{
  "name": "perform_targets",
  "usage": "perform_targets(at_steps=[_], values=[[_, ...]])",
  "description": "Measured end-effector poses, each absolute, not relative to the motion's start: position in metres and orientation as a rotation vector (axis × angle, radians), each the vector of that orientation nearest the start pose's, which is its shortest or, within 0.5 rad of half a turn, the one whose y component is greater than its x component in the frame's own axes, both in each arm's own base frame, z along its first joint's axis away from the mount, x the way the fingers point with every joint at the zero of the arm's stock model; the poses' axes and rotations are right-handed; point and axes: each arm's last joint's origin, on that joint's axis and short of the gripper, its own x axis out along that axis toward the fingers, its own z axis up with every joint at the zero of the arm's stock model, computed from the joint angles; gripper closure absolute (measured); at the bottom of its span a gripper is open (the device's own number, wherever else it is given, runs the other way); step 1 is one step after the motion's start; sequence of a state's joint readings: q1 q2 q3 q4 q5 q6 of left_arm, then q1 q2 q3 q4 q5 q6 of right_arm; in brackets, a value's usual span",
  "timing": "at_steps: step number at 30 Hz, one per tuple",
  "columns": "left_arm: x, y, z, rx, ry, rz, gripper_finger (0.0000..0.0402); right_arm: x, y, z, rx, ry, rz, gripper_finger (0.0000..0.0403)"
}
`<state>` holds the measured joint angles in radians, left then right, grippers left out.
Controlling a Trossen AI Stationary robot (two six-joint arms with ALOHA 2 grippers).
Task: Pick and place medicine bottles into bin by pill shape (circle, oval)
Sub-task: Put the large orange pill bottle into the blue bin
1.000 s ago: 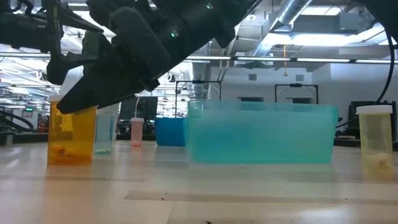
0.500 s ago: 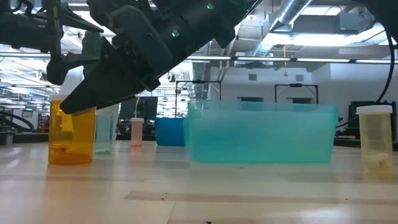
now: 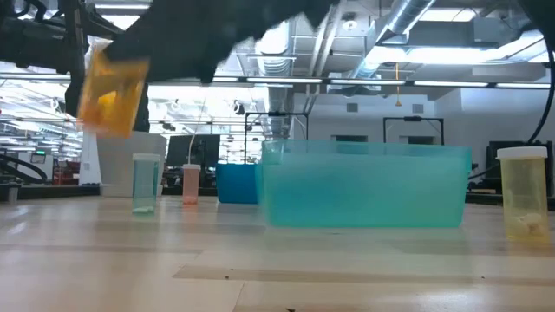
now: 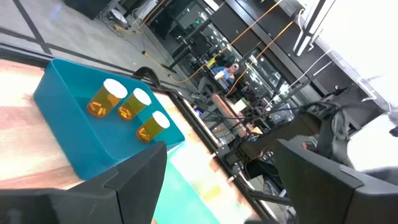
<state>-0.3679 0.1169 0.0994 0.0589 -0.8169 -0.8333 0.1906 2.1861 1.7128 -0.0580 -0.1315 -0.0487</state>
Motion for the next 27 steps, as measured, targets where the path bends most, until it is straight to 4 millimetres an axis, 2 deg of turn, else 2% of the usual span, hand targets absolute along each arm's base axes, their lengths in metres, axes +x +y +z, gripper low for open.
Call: perform_targets(at_steps=[4,7,9,12,16,19,22,27], values=[[0.093,-0.013,0.194,-0.842,-0.220,0.409,0.0113,0.476,0.075,0.265,-0.082,0.453,0.295,0.0197],[0.093,-0.013,0.194,-0.842,-0.220,0.409,0.0113,0.462,0.046,0.302,-0.114,0.406,0.216,0.0189],[0.093,-0.013,0.194,-0.842,-0.220,0.409,0.0113,0.453,0.023,0.317,-0.142,0.411,0.142,0.0187],[0.093,-0.013,0.194,-0.842,-0.220,0.409,0.0113,0.442,-0.015,0.327,-0.145,0.450,0.031,0.0189],[0.093,-0.013,0.194,-0.841,-0.220,0.409,0.0113,0.433,-0.068,0.322,-0.096,0.534,-0.088,0.0193],[0.093,-0.013,0.194,-0.841,-0.219,0.409,0.0113,0.434,-0.103,0.303,-0.055,0.592,-0.164,0.0192],[0.093,-0.013,0.194,-0.841,-0.219,0.410,0.0113,0.435,-0.129,0.277,-0.007,0.656,-0.217,0.0189],[0.093,-0.013,0.193,-0.834,-0.217,0.413,0.0113,0.433,-0.152,0.223,0.070,0.697,-0.253,0.0192]])
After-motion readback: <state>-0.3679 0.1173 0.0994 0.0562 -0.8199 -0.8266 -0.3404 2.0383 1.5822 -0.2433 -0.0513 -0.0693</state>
